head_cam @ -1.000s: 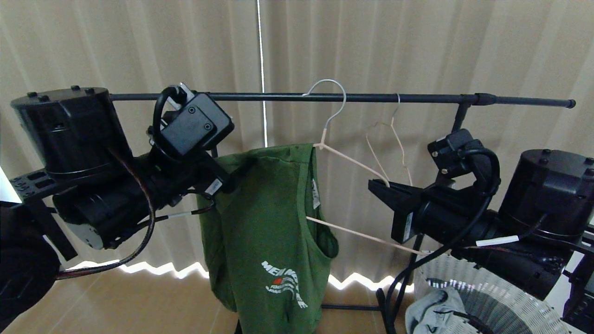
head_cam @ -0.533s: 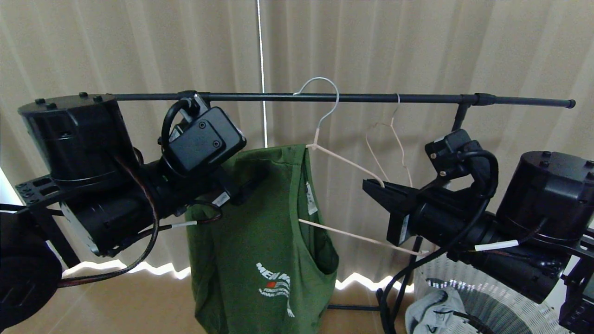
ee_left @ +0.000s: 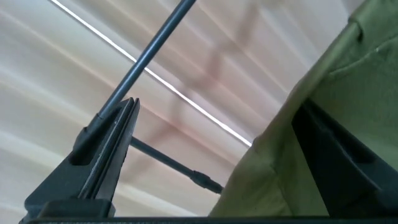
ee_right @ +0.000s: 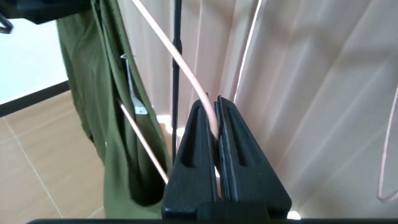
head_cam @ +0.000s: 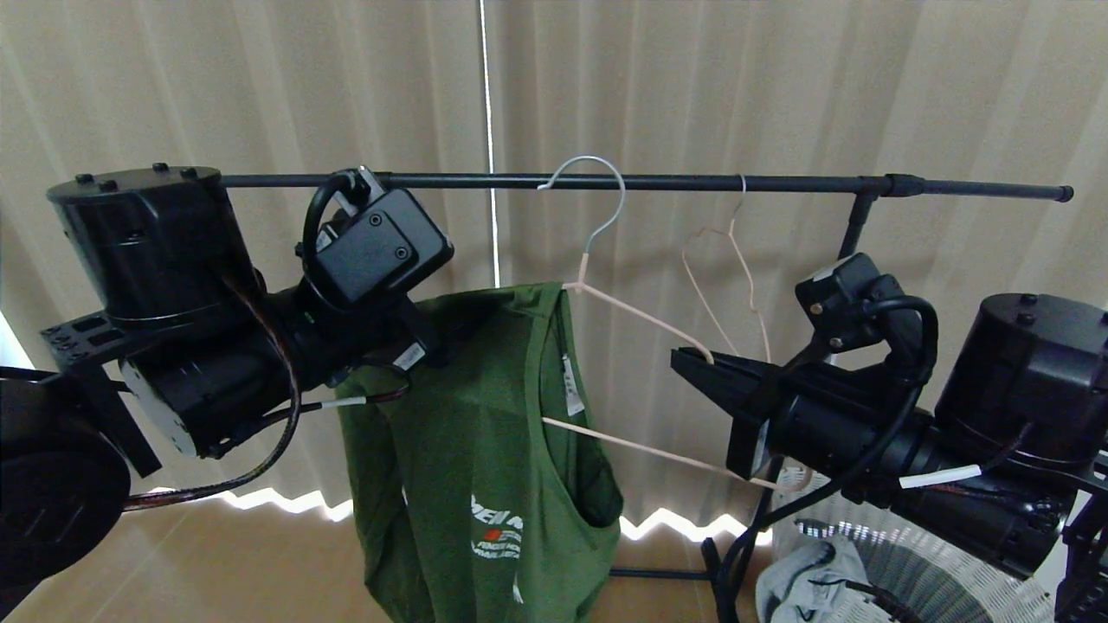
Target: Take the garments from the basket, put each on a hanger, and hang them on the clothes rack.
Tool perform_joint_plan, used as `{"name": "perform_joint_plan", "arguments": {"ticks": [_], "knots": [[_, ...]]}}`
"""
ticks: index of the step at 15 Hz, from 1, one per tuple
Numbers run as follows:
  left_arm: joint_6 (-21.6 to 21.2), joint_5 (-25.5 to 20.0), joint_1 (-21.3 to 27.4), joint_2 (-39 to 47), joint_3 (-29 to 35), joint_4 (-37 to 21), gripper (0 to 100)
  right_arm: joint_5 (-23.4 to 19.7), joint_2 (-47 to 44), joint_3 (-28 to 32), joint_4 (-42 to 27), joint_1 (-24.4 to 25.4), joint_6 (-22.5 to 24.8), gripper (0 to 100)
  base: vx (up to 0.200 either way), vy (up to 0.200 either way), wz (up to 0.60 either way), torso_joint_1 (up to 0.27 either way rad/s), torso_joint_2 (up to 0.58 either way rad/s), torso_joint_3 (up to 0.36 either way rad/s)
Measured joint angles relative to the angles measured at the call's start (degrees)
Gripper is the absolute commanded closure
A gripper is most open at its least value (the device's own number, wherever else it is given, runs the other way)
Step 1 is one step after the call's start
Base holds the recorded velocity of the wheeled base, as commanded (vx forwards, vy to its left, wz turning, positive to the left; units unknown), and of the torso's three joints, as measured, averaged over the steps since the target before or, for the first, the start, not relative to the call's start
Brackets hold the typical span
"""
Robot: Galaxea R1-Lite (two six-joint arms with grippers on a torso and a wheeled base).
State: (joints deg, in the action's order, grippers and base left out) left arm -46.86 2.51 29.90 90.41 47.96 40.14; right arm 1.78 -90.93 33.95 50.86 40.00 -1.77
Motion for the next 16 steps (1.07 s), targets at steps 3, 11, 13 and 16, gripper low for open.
{"name": "perform_joint_plan", "arguments": {"ticks": [3,11,13,16], "knots": [[-0.7,0.0,0.0,0.2,0.0,-0.1,100,-0.9,0.2,-0.2,0.1,0.3,0.0,100,0.0,0.0,0.0,0.0,0.0,0.0],[-1.1,-0.1,0.0,0.2,-0.6,0.1,100,-0.9,0.5,-0.2,0.0,0.3,0.0,100,0.0,0.0,0.0,0.0,0.0,0.0],[-1.1,0.0,0.0,0.1,-0.7,0.1,100,-0.9,0.5,0.0,-0.1,0.3,0.3,100,0.0,0.0,0.0,0.0,0.0,0.0],[-1.1,0.8,-0.3,0.0,-0.9,0.1,100,-0.3,0.6,-0.2,-0.1,0.2,2.4,0,0.0,0.0,0.0,0.0,0.0,0.0]]}}
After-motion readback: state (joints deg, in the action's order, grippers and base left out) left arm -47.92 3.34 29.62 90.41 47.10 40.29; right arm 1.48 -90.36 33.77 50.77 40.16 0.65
